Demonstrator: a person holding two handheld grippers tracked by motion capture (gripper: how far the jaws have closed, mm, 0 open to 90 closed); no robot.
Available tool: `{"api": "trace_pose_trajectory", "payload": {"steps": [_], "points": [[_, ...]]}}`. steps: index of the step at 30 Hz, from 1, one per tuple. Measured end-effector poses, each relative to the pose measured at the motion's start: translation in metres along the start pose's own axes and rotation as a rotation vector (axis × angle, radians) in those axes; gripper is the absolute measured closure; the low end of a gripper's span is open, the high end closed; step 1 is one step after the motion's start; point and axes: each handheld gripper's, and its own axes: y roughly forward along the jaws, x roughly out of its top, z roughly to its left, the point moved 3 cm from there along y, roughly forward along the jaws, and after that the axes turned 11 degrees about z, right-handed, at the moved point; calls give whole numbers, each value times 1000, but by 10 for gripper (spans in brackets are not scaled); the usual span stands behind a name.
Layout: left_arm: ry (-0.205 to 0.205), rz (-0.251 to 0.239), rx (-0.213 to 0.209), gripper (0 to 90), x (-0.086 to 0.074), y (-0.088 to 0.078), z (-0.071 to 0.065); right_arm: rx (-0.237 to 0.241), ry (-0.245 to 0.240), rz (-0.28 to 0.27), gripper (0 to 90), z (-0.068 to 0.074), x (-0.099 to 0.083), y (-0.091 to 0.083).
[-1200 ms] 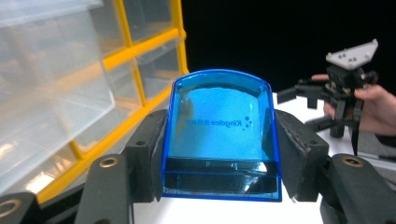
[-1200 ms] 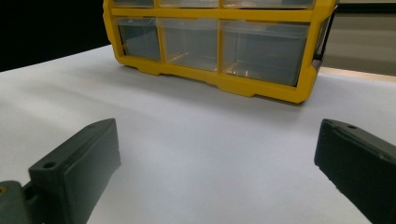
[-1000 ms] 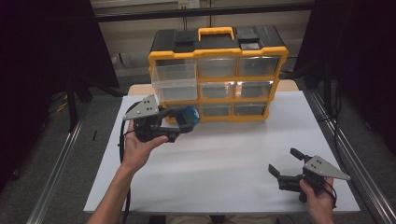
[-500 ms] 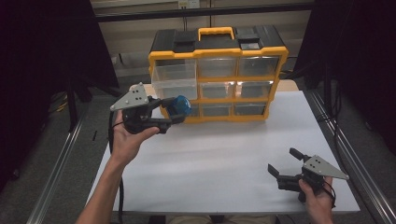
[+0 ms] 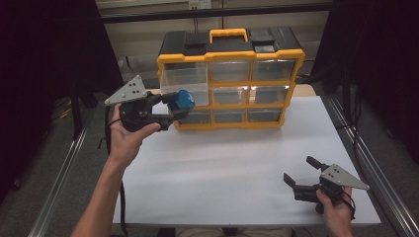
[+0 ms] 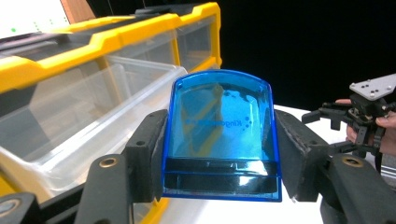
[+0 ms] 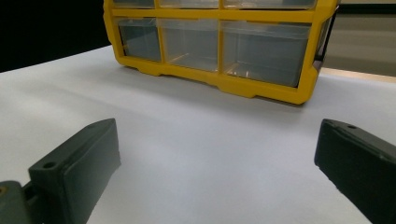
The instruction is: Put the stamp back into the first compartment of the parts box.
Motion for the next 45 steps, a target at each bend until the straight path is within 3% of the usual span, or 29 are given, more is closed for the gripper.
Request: {"api": "trace_pose_trajectory", "payload": {"steps": [14, 21, 28, 30, 33, 45], "points": [[24, 9, 38, 413, 20, -19, 14, 2, -4, 0, 0, 0, 0, 0], [2, 9, 48, 413, 23, -19, 19, 1, 1, 0, 0, 0, 0, 0], [33, 57, 60, 413, 32, -19, 27, 2, 4, -2, 0, 0, 0, 0], [19, 53, 74, 413, 34, -17, 28, 0, 2, -3, 0, 0, 0, 1], [35, 75, 66, 413, 38, -16, 31, -1, 6, -1, 0, 0, 0, 1], [33, 138, 69, 412, 57, -9, 43, 3, 19, -5, 0, -1, 0, 1]]}}
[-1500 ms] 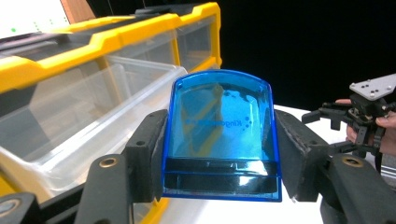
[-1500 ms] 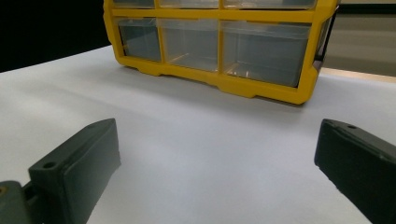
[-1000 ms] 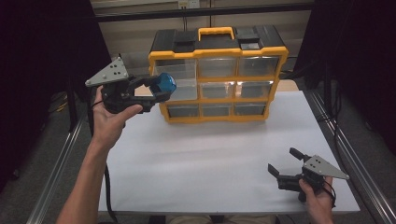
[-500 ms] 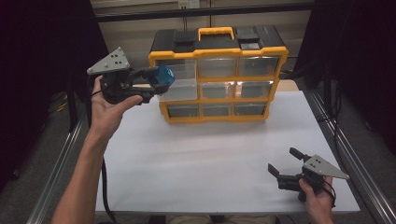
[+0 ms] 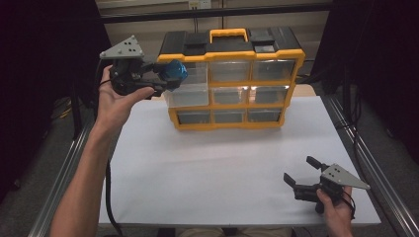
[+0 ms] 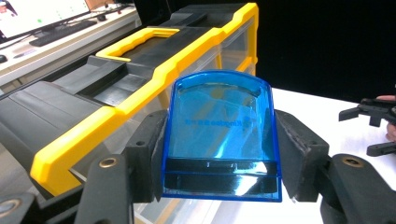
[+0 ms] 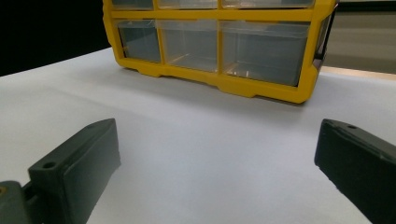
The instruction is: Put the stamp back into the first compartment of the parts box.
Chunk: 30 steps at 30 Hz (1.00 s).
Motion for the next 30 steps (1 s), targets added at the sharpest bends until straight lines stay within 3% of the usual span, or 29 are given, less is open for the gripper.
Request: {"api": "trace_pose_trajectory", "payload": {"steps": [8, 17, 26, 30], "points": [[-1, 39, -7, 412, 9, 4, 8, -5, 1, -2, 0, -1, 0, 1], [5, 115, 6, 412, 25, 11, 19, -2, 1, 1, 0, -2, 0, 1], [31, 195, -13, 412, 34, 24, 21, -3, 1, 1, 0, -2, 0, 1], [22, 233, -14, 412, 36, 30, 27, -2, 1, 4, 0, -2, 0, 0]]}}
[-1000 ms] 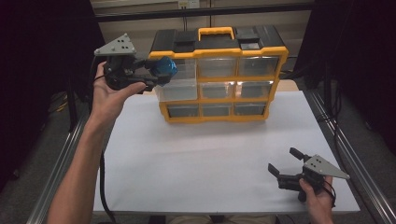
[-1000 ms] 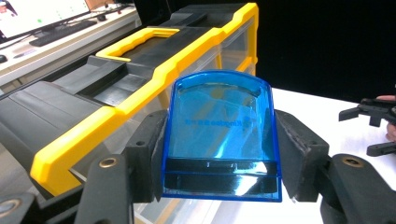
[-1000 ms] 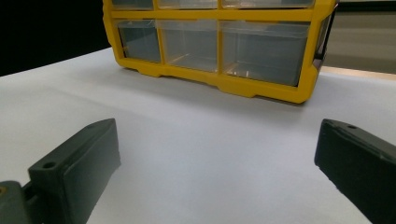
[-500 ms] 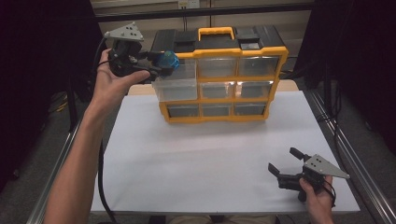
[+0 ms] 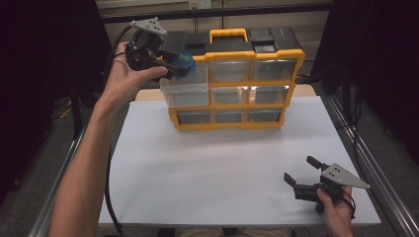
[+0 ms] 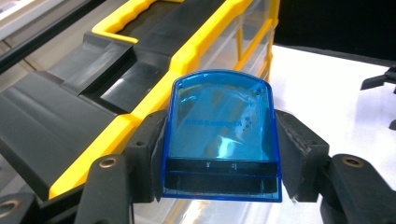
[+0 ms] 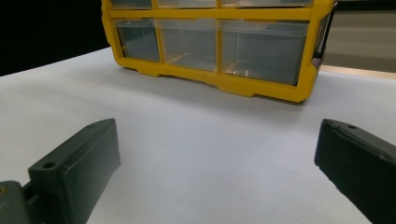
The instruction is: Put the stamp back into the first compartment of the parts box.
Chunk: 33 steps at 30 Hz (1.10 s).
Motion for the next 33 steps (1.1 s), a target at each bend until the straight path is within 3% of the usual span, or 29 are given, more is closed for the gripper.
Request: {"api": "trace_pose_trajectory", "payload": {"steps": [16, 20, 23, 33], "points": [[11, 105, -9, 412, -2, 13, 4, 2, -3, 2, 0, 0, 0, 0], [1, 103, -34, 412, -2, 18, 5, 0, -3, 2, 0, 0, 0, 0], [-1, 118, -18, 411, -3, 22, 4, 1, -3, 4, 0, 0, 0, 0], [-8, 114, -28, 406, -2, 28, 2, 2, -6, 5, 0, 0, 0, 0]]}}
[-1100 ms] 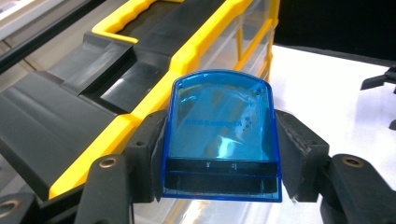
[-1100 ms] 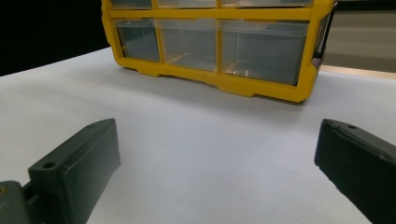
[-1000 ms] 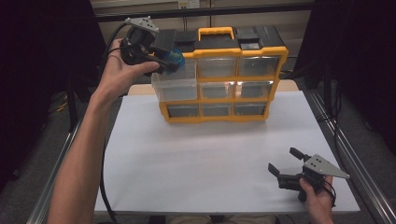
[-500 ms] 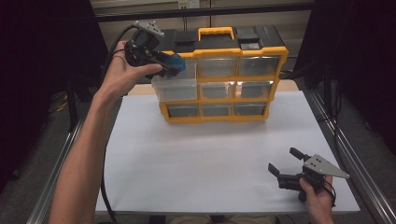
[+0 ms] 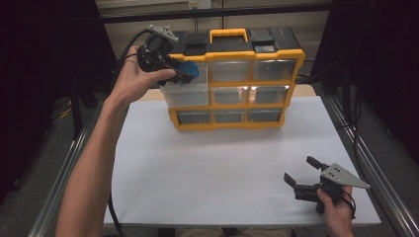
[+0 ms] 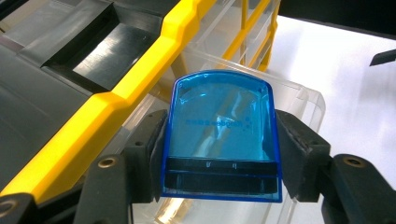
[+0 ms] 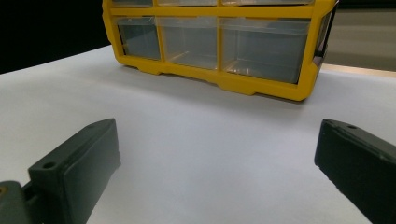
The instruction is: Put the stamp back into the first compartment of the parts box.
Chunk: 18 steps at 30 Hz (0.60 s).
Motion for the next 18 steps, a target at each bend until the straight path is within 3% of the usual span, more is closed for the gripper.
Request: {"api": "trace_pose_trajectory", "payload": {"steps": [1, 7, 9, 15, 18], "points": [[14, 13, -2, 406, 0, 0, 0, 0, 1, 1, 0, 0, 0, 0], [-6, -20, 2, 373, -1, 0, 3, 2, 1, 2, 0, 0, 0, 0], [-28, -44, -3, 333, -2, -2, 3, 1, 0, 2, 0, 0, 0, 0], [-39, -113, 21, 190, -7, -7, 4, 2, 2, 2, 0, 0, 0, 0], [-57, -157, 56, 120, -10, -9, 1, 2, 0, 2, 0, 0, 0, 0]]}}
